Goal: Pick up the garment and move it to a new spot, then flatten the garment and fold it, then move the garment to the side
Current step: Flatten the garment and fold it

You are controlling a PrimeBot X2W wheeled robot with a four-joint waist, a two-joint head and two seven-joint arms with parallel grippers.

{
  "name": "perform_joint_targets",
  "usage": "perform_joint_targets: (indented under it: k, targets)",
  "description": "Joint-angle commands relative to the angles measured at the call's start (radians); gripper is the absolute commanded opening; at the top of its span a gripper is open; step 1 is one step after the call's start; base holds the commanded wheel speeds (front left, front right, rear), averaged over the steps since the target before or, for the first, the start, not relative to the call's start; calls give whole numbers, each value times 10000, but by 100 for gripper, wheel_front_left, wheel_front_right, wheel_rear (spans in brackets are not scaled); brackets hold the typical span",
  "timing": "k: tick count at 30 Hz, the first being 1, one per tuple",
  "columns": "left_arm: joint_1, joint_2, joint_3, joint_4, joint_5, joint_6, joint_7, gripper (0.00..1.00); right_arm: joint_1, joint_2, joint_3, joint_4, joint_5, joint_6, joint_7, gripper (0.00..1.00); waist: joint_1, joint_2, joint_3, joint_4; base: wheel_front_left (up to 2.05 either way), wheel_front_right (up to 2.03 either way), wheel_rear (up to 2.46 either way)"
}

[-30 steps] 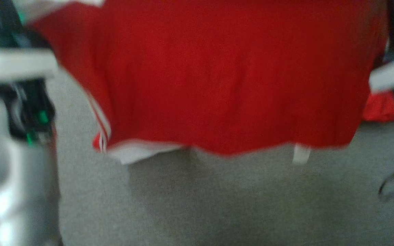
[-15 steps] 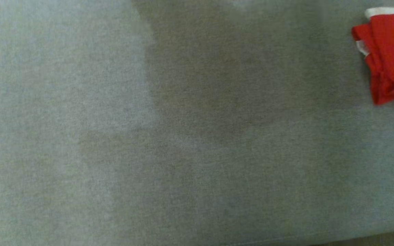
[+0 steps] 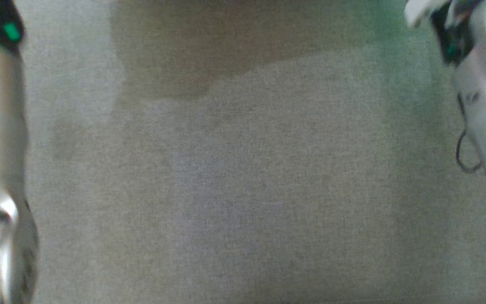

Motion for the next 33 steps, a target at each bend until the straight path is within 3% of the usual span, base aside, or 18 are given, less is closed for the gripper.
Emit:
perform_joint_targets:
  k: [1, 9, 16, 21, 33]
  targets:
    - [521, 543, 309, -720, -169, 28, -120, 0, 350, -237, 349, -73, 293, 31, 170, 0, 0, 0, -297, 104, 0, 0, 0]
    - [4916, 495, -620, -2524, -971, 23, -124, 0, 2712, -1194, 2808, -940, 2104, 31, 1257, 0, 0, 0, -1675, 228, 0, 0, 0]
    - [8220, 1280, -1967, -4630, -1873, 22, 448, 0, 4794, -2830, 4767, -3022, 3897, 31, 1842, 0, 0, 0, -2994, 327, 0, 0, 0]
    - [9856, 1532, -2134, -5982, -2207, 144, 933, 0, 5728, -3453, 5199, -3941, 4688, 31, 1850, 0, 0, 0, -3593, 334, 0, 0, 0]
    - [12666, 1869, -2297, -8668, -2519, 1153, 1745, 0, 7299, -4366, 5794, -5777, 5528, 31, 2569, 0, 0, 0, -4447, 213, 0, 0, 0]
